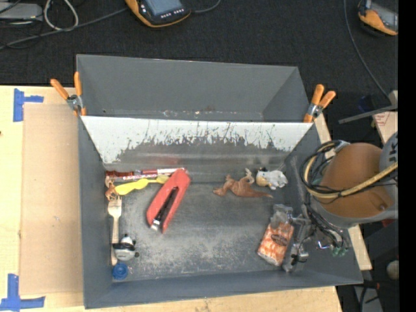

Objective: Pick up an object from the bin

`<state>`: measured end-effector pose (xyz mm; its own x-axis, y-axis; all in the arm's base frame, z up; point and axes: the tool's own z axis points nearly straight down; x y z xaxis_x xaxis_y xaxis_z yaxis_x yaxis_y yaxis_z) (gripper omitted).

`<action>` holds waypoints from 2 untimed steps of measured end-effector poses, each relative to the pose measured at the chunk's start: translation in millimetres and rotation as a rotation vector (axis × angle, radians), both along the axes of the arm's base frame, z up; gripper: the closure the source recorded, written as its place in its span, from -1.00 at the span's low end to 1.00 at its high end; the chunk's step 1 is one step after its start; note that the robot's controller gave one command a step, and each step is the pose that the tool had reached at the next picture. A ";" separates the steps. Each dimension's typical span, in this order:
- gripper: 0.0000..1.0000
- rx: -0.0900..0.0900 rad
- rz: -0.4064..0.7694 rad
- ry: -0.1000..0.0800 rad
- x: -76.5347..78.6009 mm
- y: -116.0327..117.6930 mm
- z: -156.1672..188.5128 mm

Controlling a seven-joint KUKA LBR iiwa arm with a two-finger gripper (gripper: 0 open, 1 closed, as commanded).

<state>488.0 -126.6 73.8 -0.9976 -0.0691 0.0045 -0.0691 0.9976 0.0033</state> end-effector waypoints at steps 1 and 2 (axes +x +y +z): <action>1.00 -0.002 0.096 -0.007 -5.0 0.4 -8.9; 1.00 -0.002 0.114 -0.009 1.4 1.0 -4.9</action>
Offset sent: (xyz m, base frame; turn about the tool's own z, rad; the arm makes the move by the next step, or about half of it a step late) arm 0.0000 0.0000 0.0000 0.0000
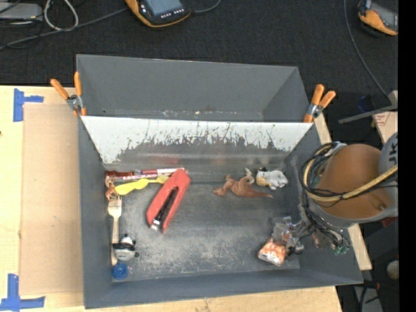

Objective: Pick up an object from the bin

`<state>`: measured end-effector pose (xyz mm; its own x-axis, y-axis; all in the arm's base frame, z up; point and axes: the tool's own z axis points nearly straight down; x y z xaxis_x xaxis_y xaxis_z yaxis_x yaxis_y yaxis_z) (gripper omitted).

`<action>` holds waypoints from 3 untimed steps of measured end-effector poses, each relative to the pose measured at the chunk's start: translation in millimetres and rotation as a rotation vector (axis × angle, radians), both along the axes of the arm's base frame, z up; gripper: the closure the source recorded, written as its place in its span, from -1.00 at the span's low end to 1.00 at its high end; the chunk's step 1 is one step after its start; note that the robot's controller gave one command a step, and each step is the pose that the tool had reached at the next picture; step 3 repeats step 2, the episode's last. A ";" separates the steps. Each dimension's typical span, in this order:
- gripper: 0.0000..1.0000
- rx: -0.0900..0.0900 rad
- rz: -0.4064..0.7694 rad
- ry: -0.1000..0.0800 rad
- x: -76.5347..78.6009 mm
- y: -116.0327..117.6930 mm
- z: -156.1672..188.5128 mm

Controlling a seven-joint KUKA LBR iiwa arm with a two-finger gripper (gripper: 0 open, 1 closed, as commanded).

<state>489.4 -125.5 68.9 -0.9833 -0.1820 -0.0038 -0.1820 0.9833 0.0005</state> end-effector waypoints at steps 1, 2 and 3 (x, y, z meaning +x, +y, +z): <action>1.00 0.002 0.067 0.004 12.7 -0.5 76.1; 1.00 0.004 0.259 0.008 13.1 2.6 151.1; 1.00 0.004 0.259 0.008 13.1 2.6 151.1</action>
Offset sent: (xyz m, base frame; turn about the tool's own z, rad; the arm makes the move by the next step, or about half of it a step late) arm 0.0131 0.0039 0.2067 -0.3829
